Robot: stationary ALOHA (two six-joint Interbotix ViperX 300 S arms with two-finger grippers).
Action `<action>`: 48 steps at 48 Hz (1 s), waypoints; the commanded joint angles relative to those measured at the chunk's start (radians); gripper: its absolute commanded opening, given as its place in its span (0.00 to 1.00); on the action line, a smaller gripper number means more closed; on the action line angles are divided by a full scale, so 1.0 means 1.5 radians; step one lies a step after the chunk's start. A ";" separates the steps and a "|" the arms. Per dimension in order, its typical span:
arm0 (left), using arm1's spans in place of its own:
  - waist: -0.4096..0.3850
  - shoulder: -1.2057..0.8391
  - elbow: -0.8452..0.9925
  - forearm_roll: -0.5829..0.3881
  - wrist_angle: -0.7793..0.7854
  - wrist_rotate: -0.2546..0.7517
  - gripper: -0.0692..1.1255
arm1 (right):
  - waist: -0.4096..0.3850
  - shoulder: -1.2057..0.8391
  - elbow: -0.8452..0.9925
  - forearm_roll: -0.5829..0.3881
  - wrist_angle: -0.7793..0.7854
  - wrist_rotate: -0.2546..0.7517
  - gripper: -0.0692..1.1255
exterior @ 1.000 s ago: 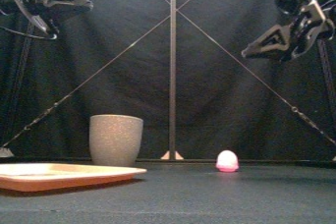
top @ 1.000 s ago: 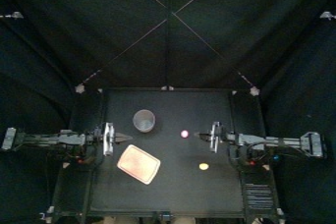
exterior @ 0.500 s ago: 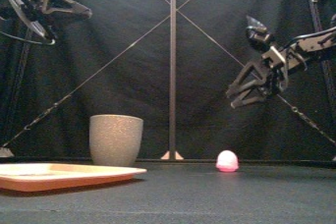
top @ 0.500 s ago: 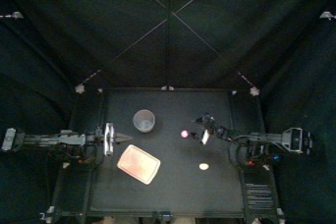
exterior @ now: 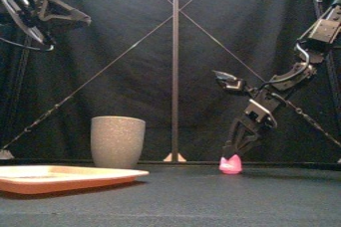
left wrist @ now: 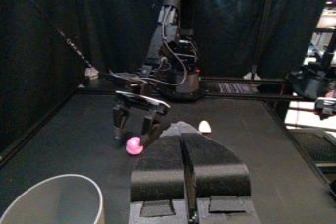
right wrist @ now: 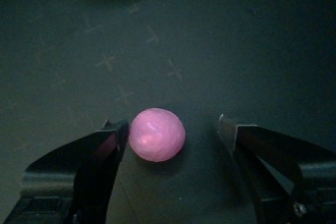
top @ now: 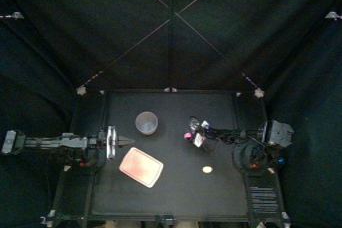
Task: Pick the pink ball then place it in the grey bowl
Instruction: Pick the pink ball
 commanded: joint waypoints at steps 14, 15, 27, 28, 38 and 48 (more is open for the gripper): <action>0.007 0.003 -0.002 0.000 -0.004 0.000 0.10 | 0.004 0.003 -0.024 -0.001 0.032 0.000 0.93; 0.007 0.003 -0.002 0.000 -0.004 0.000 0.10 | 0.005 0.003 -0.025 -0.001 0.032 0.000 0.93; 0.014 0.003 0.000 0.001 -0.004 -0.001 0.10 | 0.019 0.012 -0.040 -0.003 0.033 -0.001 0.93; 0.014 0.003 0.000 0.000 -0.004 -0.001 0.10 | 0.020 0.015 -0.041 -0.002 0.034 -0.001 0.93; 0.014 0.003 0.000 0.000 -0.004 -0.001 0.10 | 0.021 0.024 -0.043 0.004 0.054 0.001 0.93; 0.014 0.003 0.001 0.000 -0.004 0.000 0.10 | 0.022 0.010 -0.043 0.008 0.065 0.000 0.91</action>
